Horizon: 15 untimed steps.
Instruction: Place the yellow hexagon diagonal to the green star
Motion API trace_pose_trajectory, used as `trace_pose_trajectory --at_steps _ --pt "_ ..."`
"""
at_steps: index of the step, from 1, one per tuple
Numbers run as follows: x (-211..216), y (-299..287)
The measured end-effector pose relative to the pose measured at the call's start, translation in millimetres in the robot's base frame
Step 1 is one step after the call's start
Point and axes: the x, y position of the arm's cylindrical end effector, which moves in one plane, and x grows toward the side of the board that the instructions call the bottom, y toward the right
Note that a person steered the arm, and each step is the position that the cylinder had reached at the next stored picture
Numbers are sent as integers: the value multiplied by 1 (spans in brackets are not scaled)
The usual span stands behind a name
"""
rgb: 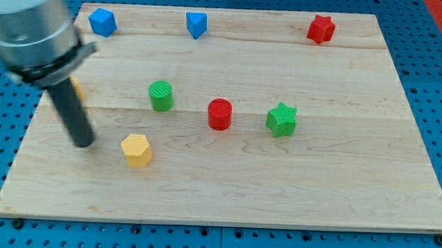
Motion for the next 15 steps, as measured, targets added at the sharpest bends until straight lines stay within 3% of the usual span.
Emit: trace_pose_trajectory --at_steps 1,2,4,7,9,10,12,15 --pt "10 61" --pt "-21 149" --pt "2 260" --pt "30 150" --pt "46 237" --pt "33 259" --pt "32 359" --pt "-95 402"
